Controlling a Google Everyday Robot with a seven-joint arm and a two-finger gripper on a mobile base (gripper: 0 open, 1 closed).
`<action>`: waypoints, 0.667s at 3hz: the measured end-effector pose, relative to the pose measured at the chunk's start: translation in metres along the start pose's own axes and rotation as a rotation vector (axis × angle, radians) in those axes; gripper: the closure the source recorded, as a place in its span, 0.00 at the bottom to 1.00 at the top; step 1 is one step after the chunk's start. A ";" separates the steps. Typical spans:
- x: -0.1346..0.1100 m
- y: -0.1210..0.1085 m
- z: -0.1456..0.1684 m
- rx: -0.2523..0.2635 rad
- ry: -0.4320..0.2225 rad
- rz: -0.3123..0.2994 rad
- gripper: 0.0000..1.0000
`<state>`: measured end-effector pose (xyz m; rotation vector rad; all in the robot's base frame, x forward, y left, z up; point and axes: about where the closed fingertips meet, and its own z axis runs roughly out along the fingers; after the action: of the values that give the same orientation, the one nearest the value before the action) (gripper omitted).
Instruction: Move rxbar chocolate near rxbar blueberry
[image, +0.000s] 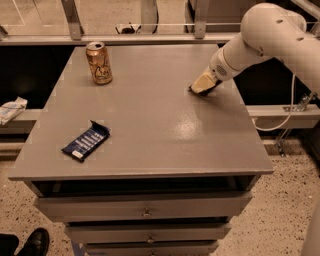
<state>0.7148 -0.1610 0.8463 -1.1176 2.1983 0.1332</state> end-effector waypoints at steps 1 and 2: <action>-0.006 -0.005 -0.012 0.006 -0.014 -0.004 0.92; -0.014 0.018 -0.035 -0.020 -0.062 -0.048 1.00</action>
Offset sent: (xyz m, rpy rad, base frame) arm -0.0345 0.0083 0.0453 0.0346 -0.0729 0.0799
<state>0.6891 -0.1530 0.8779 -1.1610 2.1187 0.1675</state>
